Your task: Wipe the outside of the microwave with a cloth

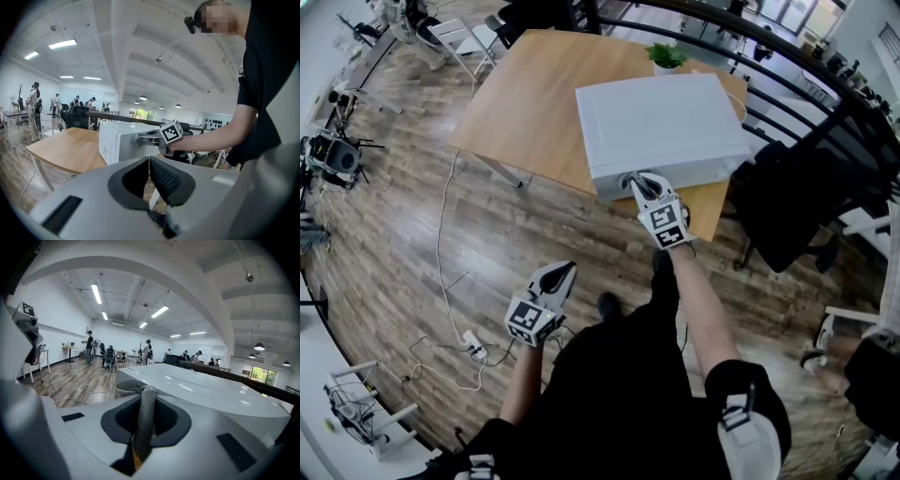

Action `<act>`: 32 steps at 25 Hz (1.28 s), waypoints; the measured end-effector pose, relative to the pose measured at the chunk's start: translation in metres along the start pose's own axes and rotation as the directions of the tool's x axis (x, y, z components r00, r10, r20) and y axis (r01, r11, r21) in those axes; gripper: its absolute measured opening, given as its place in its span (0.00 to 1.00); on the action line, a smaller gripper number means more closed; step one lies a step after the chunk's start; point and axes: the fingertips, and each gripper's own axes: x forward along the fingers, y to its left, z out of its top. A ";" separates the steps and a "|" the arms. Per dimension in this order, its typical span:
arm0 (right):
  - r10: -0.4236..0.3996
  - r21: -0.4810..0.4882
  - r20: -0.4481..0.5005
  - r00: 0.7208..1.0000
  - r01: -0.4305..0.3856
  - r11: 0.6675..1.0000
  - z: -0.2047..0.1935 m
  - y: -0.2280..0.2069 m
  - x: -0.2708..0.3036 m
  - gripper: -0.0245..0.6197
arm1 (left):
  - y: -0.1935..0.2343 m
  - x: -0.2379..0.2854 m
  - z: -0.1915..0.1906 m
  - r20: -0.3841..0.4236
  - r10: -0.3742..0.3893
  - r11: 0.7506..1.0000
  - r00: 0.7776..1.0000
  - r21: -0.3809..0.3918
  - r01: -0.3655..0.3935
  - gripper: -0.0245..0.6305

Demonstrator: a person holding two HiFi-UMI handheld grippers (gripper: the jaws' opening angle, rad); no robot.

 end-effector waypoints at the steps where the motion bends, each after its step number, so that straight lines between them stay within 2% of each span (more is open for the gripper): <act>1: -0.007 0.002 -0.002 1.000 0.007 1.000 -0.002 -0.003 -0.002 0.09 | -0.001 0.001 0.000 -0.001 -0.004 1.000 1.000 0.000 0.004 0.05; 14: -0.074 -0.001 -0.038 0.997 0.074 0.997 -0.023 -0.047 -0.020 0.09 | -0.002 0.016 0.004 -0.008 -0.034 0.999 0.999 0.016 0.034 0.05; 17: -0.097 0.005 -0.038 0.995 0.097 0.995 -0.029 -0.059 -0.024 0.09 | -0.003 0.017 0.002 -0.035 -0.040 0.999 0.999 -0.010 0.040 0.05; 23: -0.128 0.009 -0.051 0.991 0.128 0.992 -0.035 -0.077 -0.033 0.09 | -0.004 0.024 0.006 -0.034 -0.055 0.998 0.998 -0.008 0.055 0.05; 29: -0.175 0.037 -0.066 0.982 0.178 0.983 -0.049 -0.103 -0.045 0.09 | -0.004 0.029 0.007 -0.030 -0.064 0.998 0.997 -0.001 0.064 0.05; 32: -0.207 0.054 -0.078 0.975 0.211 0.976 -0.055 -0.118 -0.054 0.09 | -0.005 0.029 0.007 -0.055 -0.066 0.998 0.996 -0.002 0.066 0.05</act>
